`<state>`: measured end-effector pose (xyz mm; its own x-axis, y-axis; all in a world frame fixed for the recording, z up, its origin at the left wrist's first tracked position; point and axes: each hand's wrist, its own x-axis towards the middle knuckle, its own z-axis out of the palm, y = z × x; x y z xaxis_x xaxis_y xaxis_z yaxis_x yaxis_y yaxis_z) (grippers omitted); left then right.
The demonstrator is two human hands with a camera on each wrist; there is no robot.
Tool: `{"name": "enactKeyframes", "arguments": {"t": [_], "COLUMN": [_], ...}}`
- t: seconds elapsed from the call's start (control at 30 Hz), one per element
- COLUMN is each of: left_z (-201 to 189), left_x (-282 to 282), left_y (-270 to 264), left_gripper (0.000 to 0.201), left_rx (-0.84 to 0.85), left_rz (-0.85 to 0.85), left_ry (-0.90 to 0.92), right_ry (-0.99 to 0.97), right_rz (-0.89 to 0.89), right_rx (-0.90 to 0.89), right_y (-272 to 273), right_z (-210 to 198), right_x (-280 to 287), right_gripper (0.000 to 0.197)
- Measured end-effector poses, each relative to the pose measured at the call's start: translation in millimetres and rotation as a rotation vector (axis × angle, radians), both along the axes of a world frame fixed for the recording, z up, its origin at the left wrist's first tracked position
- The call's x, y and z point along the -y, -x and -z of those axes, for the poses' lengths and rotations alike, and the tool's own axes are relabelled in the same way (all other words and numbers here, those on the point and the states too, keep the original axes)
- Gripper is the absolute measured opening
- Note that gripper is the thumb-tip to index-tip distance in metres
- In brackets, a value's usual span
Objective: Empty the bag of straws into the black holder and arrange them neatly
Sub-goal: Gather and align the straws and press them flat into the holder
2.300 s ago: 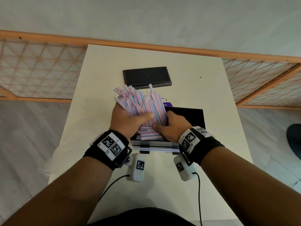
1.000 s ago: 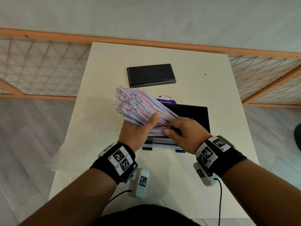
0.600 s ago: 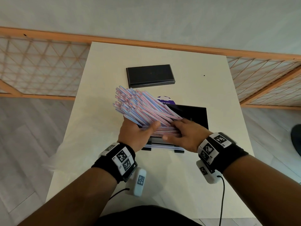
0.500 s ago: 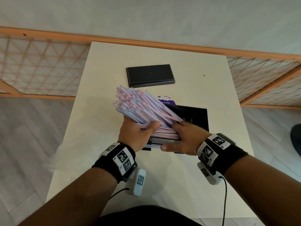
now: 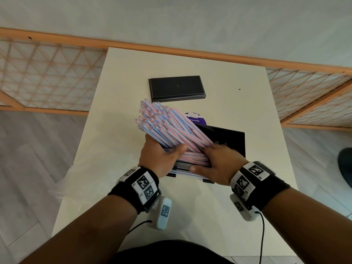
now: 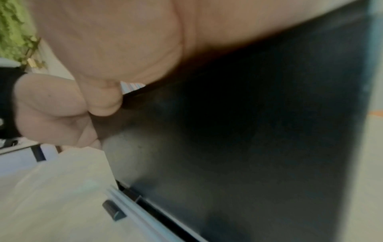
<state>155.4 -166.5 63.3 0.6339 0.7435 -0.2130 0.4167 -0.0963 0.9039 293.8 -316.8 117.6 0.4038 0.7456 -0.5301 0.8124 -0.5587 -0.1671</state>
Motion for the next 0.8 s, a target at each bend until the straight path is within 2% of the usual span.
{"name": "enactKeyframes", "arguments": {"t": [0.13, 0.2, 0.27, 0.33, 0.47, 0.53, 0.6, 0.7, 0.8], "left_z": [-3.6, -4.9, -2.4, 0.1, 1.1, 0.2, 0.7, 0.5, -0.5], "left_x": [2.1, 3.8, 4.8, 5.6, 6.7, 7.0, 6.2, 5.8, 6.0], "left_y": [1.3, 1.3, 0.6, 0.0, -1.6, -1.9, -1.9, -0.9, -0.4], "left_gripper": [0.086, 0.084, 0.077, 0.071, 0.069, 0.07, 0.071, 0.069, 0.072], "left_rx": [-0.029, -0.043, -0.055, -0.067, -0.024, -0.004, 0.016, 0.064, 0.08], "left_rz": [0.001, -0.038, -0.084, -0.097, -0.084, -0.084, -0.075, -0.048, -0.051], "left_ry": [0.025, 0.041, 0.053, 0.051, 0.047, 0.045, 0.044, 0.067, 0.079], "right_ry": [0.032, 0.004, -0.027, -0.062, -0.03, -0.019, -0.079, -0.224, -0.176], "right_rz": [0.07, 0.066, 0.046, 0.091, 0.23, 0.216, 0.175, 0.221, 0.289], "right_rx": [-0.143, -0.101, -0.019, 0.009, -0.024, -0.031, -0.065, -0.184, -0.187], "right_y": [2.3, 1.0, -1.2, -5.9, -12.8, -6.0, 2.3, -0.1, -13.3], "right_z": [2.4, 0.0, -6.6, -11.6, -9.9, -3.3, 1.9, 1.7, 7.0], "right_x": [1.5, -1.0, -2.4, -1.2, -1.9, -8.6, -13.0, -15.8, -16.7], "right_gripper": [0.085, 0.067, 0.063, 0.077, 0.129, 0.135, 0.121, 0.08, 0.041]}}
